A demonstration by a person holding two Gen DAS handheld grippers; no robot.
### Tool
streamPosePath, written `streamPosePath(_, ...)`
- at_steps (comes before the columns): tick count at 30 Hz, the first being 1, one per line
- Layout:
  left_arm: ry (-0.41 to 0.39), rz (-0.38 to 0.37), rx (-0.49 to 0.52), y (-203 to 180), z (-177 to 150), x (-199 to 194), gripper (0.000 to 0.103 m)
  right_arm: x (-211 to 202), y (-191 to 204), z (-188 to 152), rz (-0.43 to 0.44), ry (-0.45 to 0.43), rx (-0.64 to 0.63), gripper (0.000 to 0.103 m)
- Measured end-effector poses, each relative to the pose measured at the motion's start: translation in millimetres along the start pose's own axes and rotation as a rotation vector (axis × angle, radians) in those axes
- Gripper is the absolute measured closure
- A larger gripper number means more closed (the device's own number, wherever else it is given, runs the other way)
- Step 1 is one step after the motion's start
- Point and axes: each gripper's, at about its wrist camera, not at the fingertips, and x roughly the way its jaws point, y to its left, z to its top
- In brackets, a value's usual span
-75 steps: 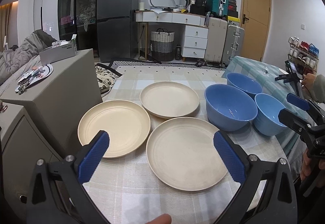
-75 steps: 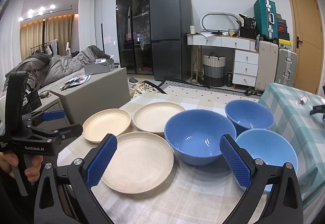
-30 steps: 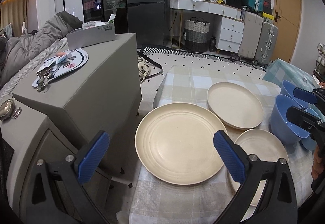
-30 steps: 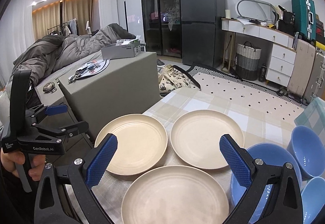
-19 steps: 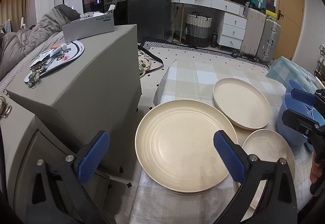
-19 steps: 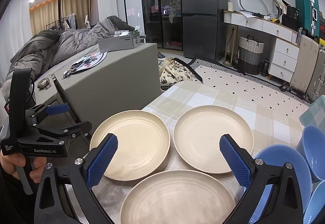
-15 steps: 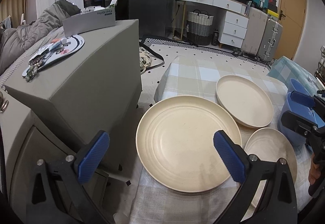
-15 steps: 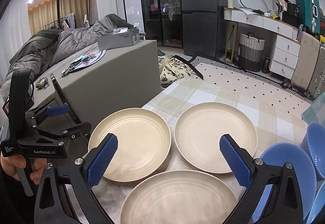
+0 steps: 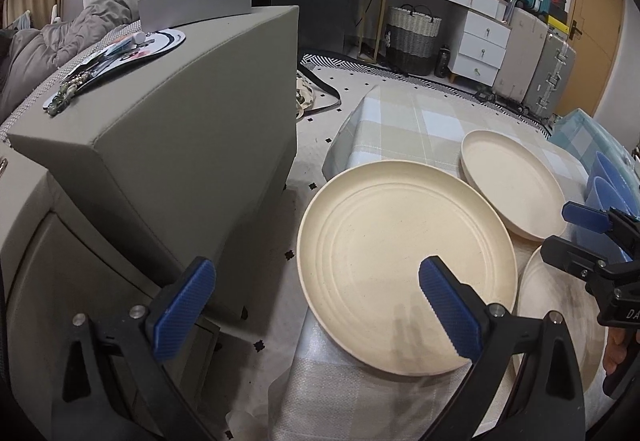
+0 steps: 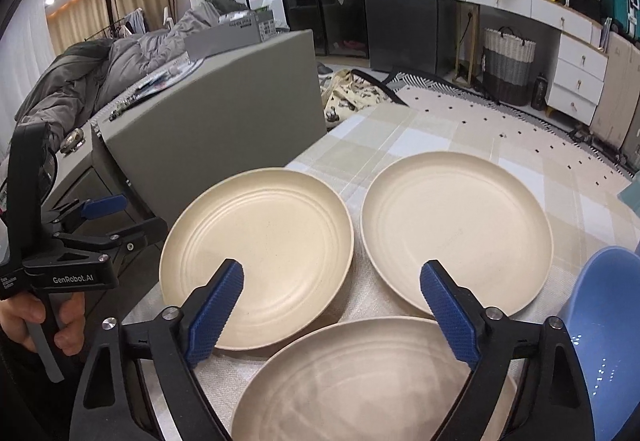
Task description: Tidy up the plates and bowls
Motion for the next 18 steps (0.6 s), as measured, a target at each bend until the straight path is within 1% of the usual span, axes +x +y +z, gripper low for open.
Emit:
streamPosePath(1,0.0,0.0,0.0,0.4,-0.2,1.2,0.002,5.0,0.6,-0.4,0.007,0.015,0.002,0.017)
streamPosePath(6,0.02,-0.001,-0.001,3.4,-3.0,8.9,0.002,16.8,-1.7,-3.3,0.022,0.065,0.031,0.022)
streamPosePath(10,0.043,-0.009,-0.01,6.7,-4.5,14.8,0.007,27.3,-3.3,-5.7,0.03,0.105,0.045,0.031)
streamPosePath(12,0.052,-0.017,-0.018,8.0,-6.3,16.4,0.007,33.7,-5.4,-6.7,0.036,0.119,0.061,0.036)
streamPosePath(15,0.077,-0.012,-0.021,9.8,-8.5,21.2,0.013,44.8,-8.3,-8.8,0.029,0.151,0.074,0.045)
streamPosePath(16,0.089,-0.011,-0.02,10.0,-9.5,23.1,0.018,49.0,-7.5,-9.4,0.026,0.16,0.07,0.047)
streamPosePath(17,0.098,-0.019,-0.019,10.0,-10.3,24.5,0.022,51.1,-7.1,-9.8,0.022,0.163,0.069,0.048)
streamPosePath(18,0.103,-0.022,-0.016,10.0,-10.7,25.1,0.022,53.6,-6.6,-10.1,0.02,0.166,0.069,0.048)
